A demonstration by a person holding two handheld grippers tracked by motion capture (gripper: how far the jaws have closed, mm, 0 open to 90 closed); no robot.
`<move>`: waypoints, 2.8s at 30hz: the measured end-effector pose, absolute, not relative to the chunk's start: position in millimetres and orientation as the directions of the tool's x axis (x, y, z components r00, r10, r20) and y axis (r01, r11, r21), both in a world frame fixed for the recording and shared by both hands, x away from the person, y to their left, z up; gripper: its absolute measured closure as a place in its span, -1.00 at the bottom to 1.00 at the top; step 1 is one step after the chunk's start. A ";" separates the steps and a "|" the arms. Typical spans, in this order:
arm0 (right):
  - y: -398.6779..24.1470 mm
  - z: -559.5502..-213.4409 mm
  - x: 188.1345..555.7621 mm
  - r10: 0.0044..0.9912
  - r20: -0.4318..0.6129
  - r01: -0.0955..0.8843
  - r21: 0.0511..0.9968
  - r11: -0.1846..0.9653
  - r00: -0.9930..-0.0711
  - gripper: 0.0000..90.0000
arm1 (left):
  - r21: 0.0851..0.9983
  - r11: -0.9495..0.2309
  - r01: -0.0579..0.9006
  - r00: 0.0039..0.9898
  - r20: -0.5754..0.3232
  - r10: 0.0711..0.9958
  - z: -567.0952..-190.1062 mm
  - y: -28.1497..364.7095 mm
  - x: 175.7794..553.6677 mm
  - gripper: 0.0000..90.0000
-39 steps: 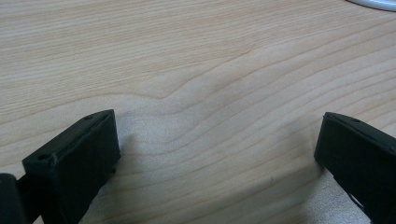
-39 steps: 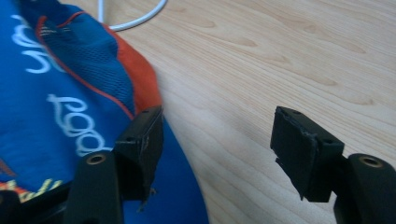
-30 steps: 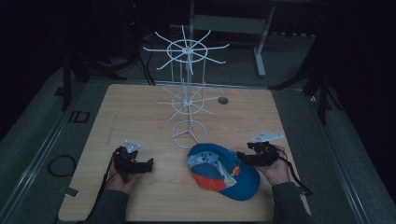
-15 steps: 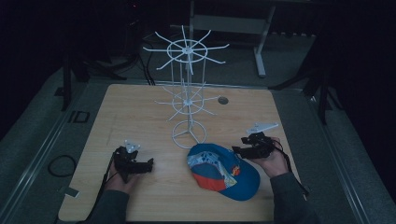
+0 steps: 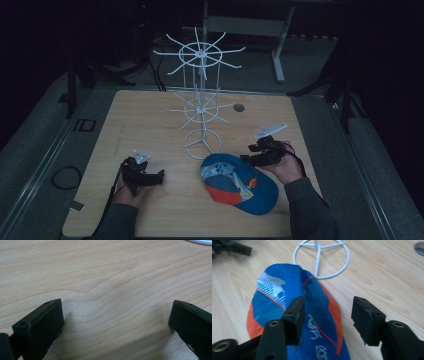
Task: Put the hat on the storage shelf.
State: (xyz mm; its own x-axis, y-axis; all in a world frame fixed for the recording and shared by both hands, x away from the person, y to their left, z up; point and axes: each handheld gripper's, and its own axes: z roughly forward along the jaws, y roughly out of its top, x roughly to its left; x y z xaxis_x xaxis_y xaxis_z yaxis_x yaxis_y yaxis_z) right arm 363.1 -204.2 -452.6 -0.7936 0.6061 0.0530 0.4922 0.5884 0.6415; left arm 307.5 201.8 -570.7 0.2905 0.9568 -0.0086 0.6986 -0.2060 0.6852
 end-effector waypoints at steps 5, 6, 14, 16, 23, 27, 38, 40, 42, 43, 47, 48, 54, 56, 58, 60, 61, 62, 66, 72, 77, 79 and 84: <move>-193.0 -450.7 362.2 0.571 0.050 0.469 0.630 0.618 -0.819 -0.04 | 0.685 -0.206 0.699 0.291 -0.008 0.957 -570.6 201.9 307.5 -1.00; -190.9 -450.0 362.6 0.563 0.050 0.463 0.631 0.623 -0.825 -0.05 | 0.685 -0.206 0.699 0.291 -0.009 0.957 -570.6 201.9 307.5 -1.00; -173.2 -449.2 364.1 0.527 0.018 0.427 0.610 0.668 -0.849 -0.03 | 0.685 -0.206 0.699 0.290 -0.008 0.957 -570.7 201.8 307.5 -1.00; -167.6 -450.3 366.1 0.521 0.015 0.425 0.599 0.678 -0.853 -0.03 | 0.685 -0.207 0.699 0.291 -0.008 0.957 -570.6 201.9 307.5 -1.00; -157.6 -453.2 370.9 0.508 0.015 0.420 0.584 0.694 -0.861 -0.04 | 0.685 -0.206 0.699 0.291 -0.008 0.957 -570.7 201.9 307.5 -1.00; -151.8 -455.9 372.8 0.502 0.009 0.416 0.574 0.706 -0.865 -0.08 | 0.685 -0.207 0.699 0.291 -0.008 0.957 -570.7 201.8 307.5 -1.00; -143.9 -462.8 379.5 0.495 0.017 0.421 0.554 0.719 -0.868 -0.16 | 0.686 -0.207 0.698 0.292 -0.009 0.956 -570.7 201.8 307.4 -1.00; -142.0 -465.4 380.4 0.485 0.022 0.419 0.539 0.731 -0.874 -0.22 | 0.684 -0.210 0.699 0.294 -0.007 0.956 -570.5 202.0 307.4 -1.00; -141.2 -466.4 380.5 0.483 0.027 0.422 0.532 0.734 -0.875 -0.24 | 0.684 -0.210 0.699 0.294 -0.007 0.956 -570.5 202.0 307.4 -1.00; -140.5 -467.7 380.9 0.477 0.032 0.420 0.525 0.740 -0.879 -0.26 | 0.684 -0.210 0.699 0.294 -0.006 0.956 -570.6 201.9 307.4 -1.00; -137.1 -474.3 384.0 0.467 0.040 0.424 0.492 0.761 -0.884 -0.32 | 0.684 -0.210 0.699 0.294 -0.007 0.956 -570.6 202.0 307.4 -1.00; -137.1 -474.3 384.0 0.467 0.040 0.424 0.492 0.761 -0.884 -0.32 | 0.684 -0.210 0.699 0.294 -0.007 0.956 -570.6 202.0 307.4 -1.00; -134.3 -480.9 385.6 0.455 0.038 0.421 0.453 0.786 -0.890 -0.32 | 0.684 -0.210 0.699 0.294 -0.007 0.956 -570.5 202.0 307.4 -1.00; -133.2 -482.4 384.5 0.448 0.039 0.418 0.441 0.794 -0.893 -0.30 | 0.684 -0.210 0.699 0.294 -0.007 0.956 -570.5 202.0 307.4 -1.00; -132.6 -484.0 384.4 0.445 0.029 0.415 0.423 0.806 -0.895 -0.27 | 0.684 -0.210 0.699 0.294 -0.007 0.956 -570.5 202.0 307.4 -1.00; -132.1 -485.9 384.8 0.442 0.032 0.416 0.407 0.814 -0.897 -0.20 | 0.684 -0.209 0.699 0.293 -0.008 0.956 -570.6 201.9 307.4 -1.00; -131.8 -486.5 384.7 0.439 0.033 0.414 0.403 0.816 -0.898 -0.16 | 0.684 -0.209 0.699 0.293 -0.008 0.956 -570.6 201.9 307.4 -1.00; -131.3 -487.4 384.5 0.432 0.031 0.408 0.397 0.822 -0.901 -0.12 | 0.684 -0.209 0.699 0.294 -0.008 0.956 -570.6 201.9 307.4 -1.00; -128.4 -491.1 383.7 0.422 0.019 0.399 0.366 0.841 -0.907 0.01 | 0.684 -0.209 0.699 0.293 -0.008 0.956 -570.6 201.9 307.4 -1.00; -122.7 -495.3 384.0 0.389 0.023 0.373 0.336 0.865 -0.921 0.45 | 0.684 -0.209 0.699 0.293 -0.008 0.956 -570.6 201.9 307.4 -1.00; -123.3 -493.2 380.8 0.367 0.047 0.360 0.341 0.868 -0.929 0.90 | 0.684 -0.208 0.699 0.293 -0.008 0.956 -570.6 201.8 307.3 -1.00; -125.6 -489.2 379.4 0.362 0.055 0.356 0.361 0.862 -0.931 0.93 | 0.686 -0.208 0.697 0.293 -0.008 0.956 -570.7 201.7 307.4 -1.00; -130.8 -481.3 375.6 0.362 0.042 0.349 0.392 0.851 -0.931 0.94 | 0.686 -0.208 0.697 0.293 -0.008 0.956 -570.8 201.7 307.4 -1.00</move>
